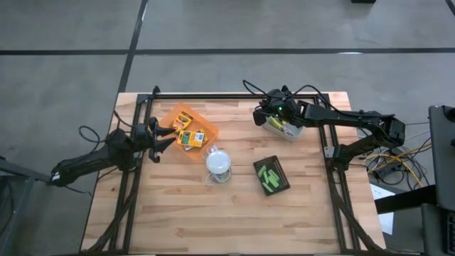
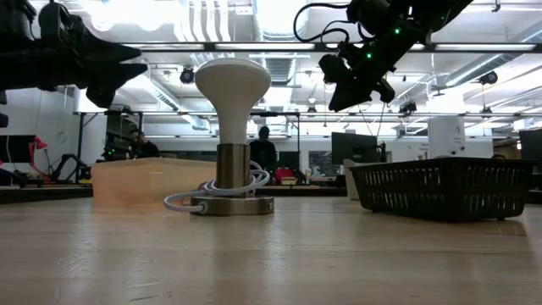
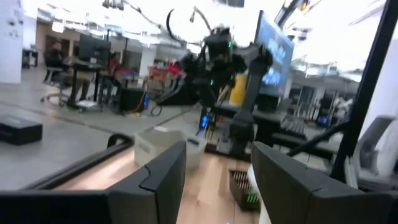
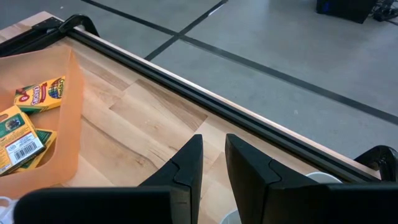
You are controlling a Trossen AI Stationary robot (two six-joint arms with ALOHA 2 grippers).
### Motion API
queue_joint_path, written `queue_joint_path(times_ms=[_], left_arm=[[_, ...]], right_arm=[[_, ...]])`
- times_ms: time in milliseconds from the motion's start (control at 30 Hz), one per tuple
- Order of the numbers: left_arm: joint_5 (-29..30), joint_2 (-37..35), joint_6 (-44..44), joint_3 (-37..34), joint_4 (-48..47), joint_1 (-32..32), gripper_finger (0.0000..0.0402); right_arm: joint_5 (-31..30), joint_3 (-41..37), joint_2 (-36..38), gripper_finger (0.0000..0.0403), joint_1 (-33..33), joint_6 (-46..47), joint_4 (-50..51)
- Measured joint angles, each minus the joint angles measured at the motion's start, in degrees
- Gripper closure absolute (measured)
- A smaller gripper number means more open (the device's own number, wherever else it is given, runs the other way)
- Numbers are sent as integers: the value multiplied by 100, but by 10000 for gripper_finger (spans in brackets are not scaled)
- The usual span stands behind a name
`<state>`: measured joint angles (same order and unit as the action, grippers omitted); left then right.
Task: Pick & Place School Supplies
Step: Return to Home Position
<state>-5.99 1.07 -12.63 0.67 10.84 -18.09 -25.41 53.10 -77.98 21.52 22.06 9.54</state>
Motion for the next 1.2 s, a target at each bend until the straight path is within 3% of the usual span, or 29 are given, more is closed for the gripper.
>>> queue_joint_path(times_ms=[1200], left_arm=[[-53,-16,-106,-9,-69,0,213]], right_arm=[[0,0,0,335,0,0,0]])
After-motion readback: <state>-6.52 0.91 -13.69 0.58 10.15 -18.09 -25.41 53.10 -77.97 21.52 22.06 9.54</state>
